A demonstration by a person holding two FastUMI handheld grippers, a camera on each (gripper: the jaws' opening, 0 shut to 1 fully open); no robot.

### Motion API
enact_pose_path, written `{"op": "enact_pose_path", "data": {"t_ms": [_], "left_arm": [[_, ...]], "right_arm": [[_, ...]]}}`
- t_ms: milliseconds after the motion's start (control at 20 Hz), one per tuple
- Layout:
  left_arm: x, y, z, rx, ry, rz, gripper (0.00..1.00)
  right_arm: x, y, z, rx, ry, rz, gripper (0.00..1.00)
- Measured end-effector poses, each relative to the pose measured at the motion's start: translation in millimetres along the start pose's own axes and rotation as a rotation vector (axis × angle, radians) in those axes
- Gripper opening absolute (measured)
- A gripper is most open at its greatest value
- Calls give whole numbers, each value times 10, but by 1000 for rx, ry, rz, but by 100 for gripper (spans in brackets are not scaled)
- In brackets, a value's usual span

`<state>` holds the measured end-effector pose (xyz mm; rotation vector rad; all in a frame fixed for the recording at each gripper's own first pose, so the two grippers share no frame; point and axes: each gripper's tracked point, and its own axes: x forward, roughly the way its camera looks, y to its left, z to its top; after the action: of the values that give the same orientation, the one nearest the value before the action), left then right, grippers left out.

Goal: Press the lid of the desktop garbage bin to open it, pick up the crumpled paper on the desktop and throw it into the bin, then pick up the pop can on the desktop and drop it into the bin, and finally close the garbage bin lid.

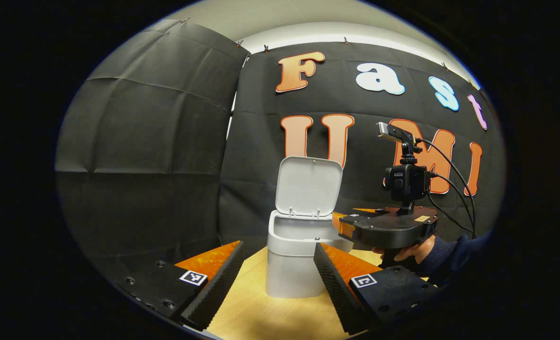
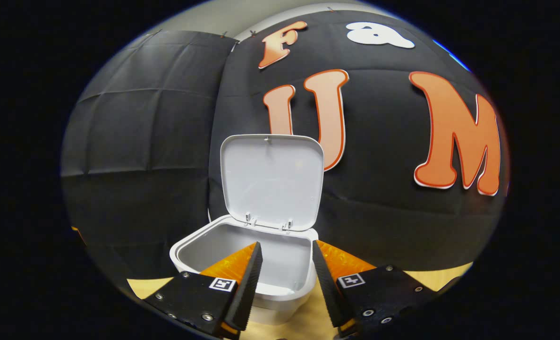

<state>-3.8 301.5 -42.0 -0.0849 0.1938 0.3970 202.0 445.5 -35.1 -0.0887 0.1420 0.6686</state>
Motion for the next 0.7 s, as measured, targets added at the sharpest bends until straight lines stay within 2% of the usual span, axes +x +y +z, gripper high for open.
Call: {"op": "enact_pose_path", "data": {"t_ms": [100, 150, 300, 450, 700], "left_arm": [[12, -121, 18, 8, -2, -27, 94], [9, -201, -2, 9, 0, -48, 92], [-15, -453, 16, 22, -4, -111, 94], [-34, -720, 15, 36, -6, -179, 94], [-77, -1274, -67, 57, 21, -304, 94]], "right_arm": [[-173, -41, 31, -36, -17, -4, 72], [-269, -85, 23, -36, -18, -9, 75], [-586, -312, 44, -37, -28, -56, 81], [-927, -707, 75, -33, -43, -137, 82], [-1616, -1551, 10, -16, -51, -323, 82]]}}
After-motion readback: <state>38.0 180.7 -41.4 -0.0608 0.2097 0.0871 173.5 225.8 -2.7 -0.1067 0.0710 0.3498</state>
